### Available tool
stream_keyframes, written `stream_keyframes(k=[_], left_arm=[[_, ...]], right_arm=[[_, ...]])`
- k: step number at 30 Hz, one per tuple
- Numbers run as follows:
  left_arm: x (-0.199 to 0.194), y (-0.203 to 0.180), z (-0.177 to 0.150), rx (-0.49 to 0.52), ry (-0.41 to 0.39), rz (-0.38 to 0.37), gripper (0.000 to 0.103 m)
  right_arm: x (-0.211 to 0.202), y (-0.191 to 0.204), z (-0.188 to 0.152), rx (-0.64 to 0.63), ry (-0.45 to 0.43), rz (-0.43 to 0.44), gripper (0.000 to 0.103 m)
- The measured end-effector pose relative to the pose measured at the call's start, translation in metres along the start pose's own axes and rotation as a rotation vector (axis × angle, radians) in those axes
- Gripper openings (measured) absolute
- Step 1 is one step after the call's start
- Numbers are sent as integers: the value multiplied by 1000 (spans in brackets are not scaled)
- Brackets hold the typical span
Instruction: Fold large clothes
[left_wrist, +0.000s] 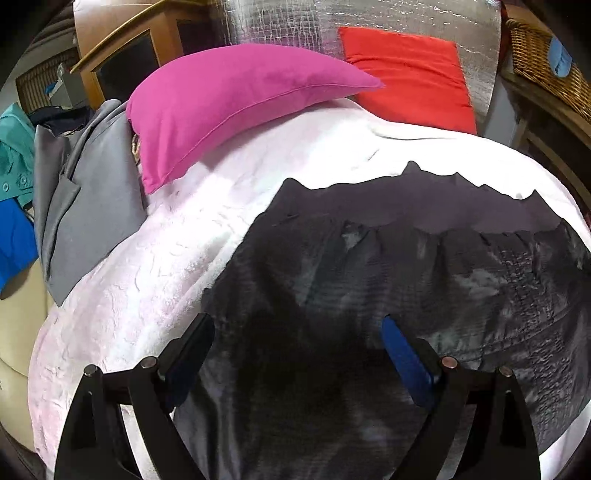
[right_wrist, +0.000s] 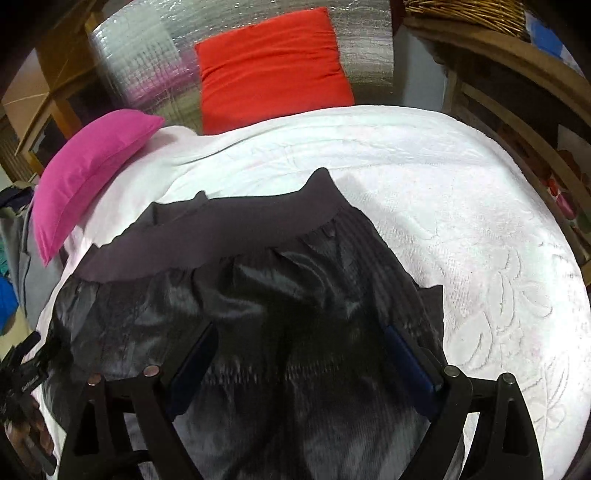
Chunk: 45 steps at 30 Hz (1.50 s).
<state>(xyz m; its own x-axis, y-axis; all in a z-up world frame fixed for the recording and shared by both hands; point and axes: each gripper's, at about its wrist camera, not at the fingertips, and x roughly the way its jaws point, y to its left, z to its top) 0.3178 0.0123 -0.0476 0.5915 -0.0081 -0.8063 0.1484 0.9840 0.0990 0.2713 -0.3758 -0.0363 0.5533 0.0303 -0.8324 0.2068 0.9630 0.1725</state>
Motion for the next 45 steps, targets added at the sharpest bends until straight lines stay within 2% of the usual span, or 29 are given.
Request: stream_keyframes(k=[6, 8, 10, 17, 34, 40, 45], left_arm=[[3, -16, -1, 24, 17, 7, 93], [17, -18, -4, 41, 64, 27, 93], [29, -15, -8, 36, 94, 27, 93], [15, -2, -7, -12, 75, 3, 93], [-31, 16, -25, -30, 30, -7, 93], [-33, 17, -37, -30, 53, 2, 93], [-44, 23, -42, -46, 39, -2, 93]], right_arm=[[12, -3, -12, -36, 53, -25, 93], [23, -10, -16, -14, 88, -17, 93], [21, -12, -17, -1, 77, -11, 93], [0, -12, -24, -9, 59, -9, 93], [-64, -16, -40, -11, 17, -28, 93], [-64, -23, -59, 12, 46, -19, 93], [-64, -26, -71, 26, 54, -7, 93]])
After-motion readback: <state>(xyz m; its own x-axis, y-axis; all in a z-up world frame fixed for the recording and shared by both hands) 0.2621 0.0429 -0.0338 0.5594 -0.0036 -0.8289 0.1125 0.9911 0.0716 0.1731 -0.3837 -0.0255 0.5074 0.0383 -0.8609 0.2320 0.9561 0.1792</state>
